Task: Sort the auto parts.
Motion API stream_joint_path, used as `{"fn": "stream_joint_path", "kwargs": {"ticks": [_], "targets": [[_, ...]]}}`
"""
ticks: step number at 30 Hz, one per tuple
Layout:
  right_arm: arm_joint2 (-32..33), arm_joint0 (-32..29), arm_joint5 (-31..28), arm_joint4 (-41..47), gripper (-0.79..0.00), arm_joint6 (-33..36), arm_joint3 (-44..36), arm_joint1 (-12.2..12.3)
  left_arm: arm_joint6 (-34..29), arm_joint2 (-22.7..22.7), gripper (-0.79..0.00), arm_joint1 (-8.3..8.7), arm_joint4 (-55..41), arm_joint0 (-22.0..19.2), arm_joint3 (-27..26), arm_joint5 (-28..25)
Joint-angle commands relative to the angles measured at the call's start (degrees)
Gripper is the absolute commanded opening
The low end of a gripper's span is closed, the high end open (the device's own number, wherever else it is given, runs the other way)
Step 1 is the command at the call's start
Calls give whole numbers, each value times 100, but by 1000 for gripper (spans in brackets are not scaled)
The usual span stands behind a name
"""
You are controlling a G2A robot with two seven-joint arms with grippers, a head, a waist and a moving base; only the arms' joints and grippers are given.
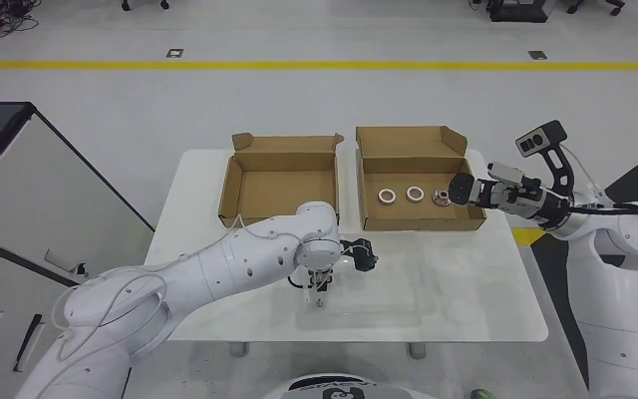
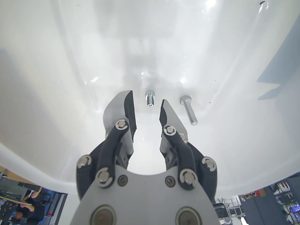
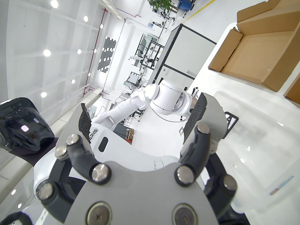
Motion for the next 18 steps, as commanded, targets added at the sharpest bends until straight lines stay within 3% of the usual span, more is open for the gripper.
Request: {"fn": "stream_joint_path", "kwargs": {"ticks": [1,11,13,14,15,18], "targets": [[0,0,0,0,0,0,0,0,13,0,-483,-19,-12,7,59,-12],[0,0,0,0,0,0,0,0,37,0,-529,-91,11,60,244,-37],[0,0,0,0,0,0,0,0,49,0,-600,-100,11,65,282,-49],[0,0,0,0,0,0,0,0,51,0,-723,-104,6,64,304,-51],[0,0,0,0,0,0,0,0,58,0,-785,-109,2,61,321,-57],[0,0,0,0,0,0,0,0,75,0,-785,-120,-12,50,378,-75]]}}
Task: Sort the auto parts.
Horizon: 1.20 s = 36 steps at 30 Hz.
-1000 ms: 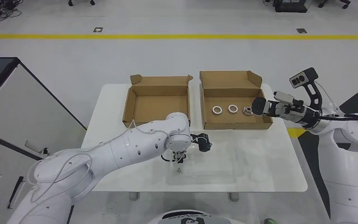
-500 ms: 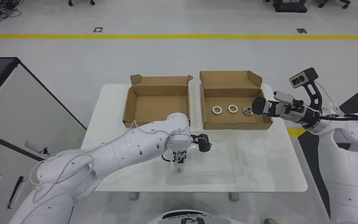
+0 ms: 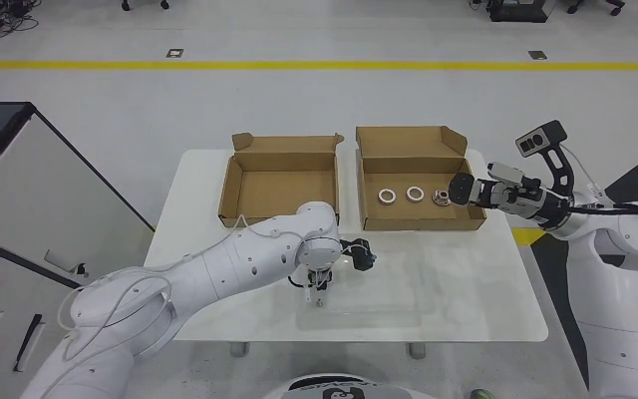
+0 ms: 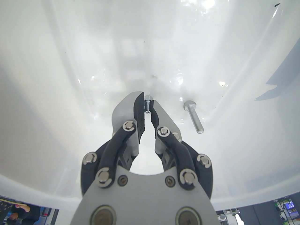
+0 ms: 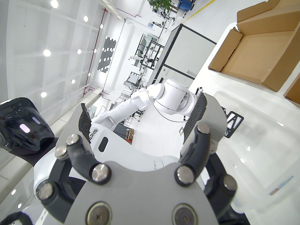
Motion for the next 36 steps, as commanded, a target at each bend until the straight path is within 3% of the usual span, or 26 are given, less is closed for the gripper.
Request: {"fn": "stream_joint_path", "kwargs": {"ticks": [1,10,18,23,36], "targets": [[0,0,0,0,0,0,0,0,6,0,-785,-6,-8,-23,45,-5],[0,0,0,0,0,0,0,0,-46,0,-785,95,-474,-439,-336,48],[0,0,0,0,0,0,0,0,-267,-291,-785,456,-937,-794,-1566,270],[0,0,0,0,0,0,0,0,-340,-463,-785,663,-1022,-838,-2054,343],[0,0,0,0,0,0,0,0,-189,-554,-785,698,-1049,-791,-2066,412]]}}
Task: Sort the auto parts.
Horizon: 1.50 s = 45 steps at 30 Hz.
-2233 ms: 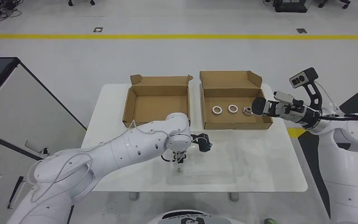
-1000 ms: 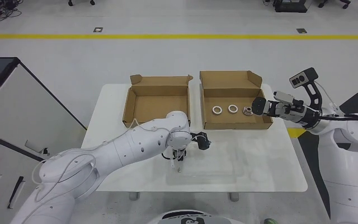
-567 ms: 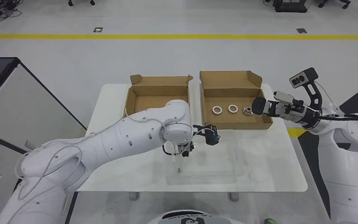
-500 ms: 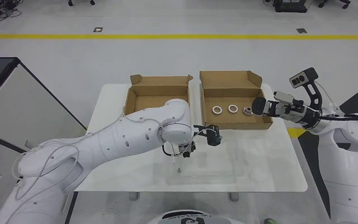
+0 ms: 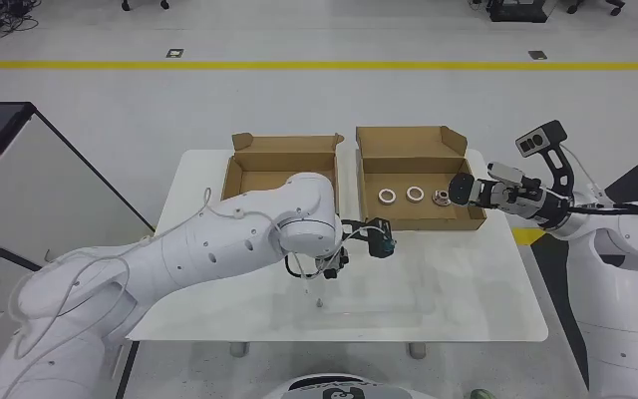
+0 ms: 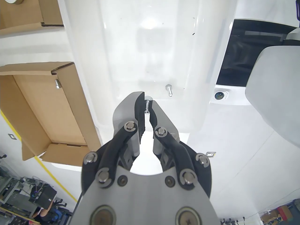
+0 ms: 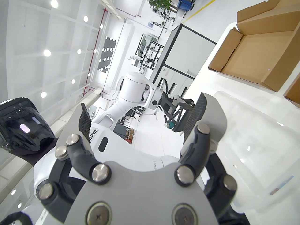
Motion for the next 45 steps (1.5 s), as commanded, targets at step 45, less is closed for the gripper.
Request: {"fn": "stream_joint_path", "kwargs": {"ticks": [45], "targets": [[0,0,0,0,0,0,0,0,2337,-4670,-785,1538,-6199,2817,-904,-2369]]}}
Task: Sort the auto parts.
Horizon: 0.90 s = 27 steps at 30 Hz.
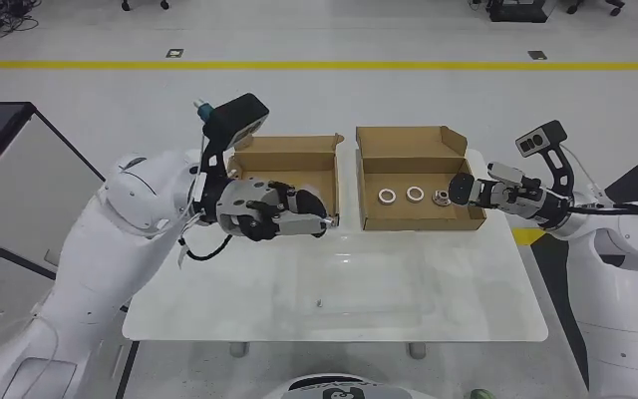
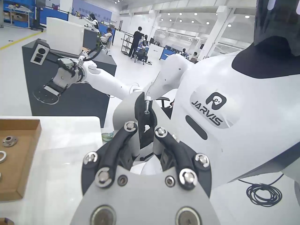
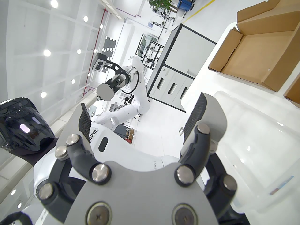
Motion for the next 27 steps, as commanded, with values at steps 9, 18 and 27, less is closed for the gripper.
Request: {"fn": "stream_joint_path", "kwargs": {"ticks": [9,18,27], "targets": [[0,0,0,0,0,0,0,0,1111,202,-785,-179,-1117,213,-194,-441],[0,0,0,0,0,0,0,0,1288,512,-785,-436,-2893,143,27,-926],[0,0,0,0,0,0,0,0,885,510,-785,-644,-3965,168,179,-884]]}}
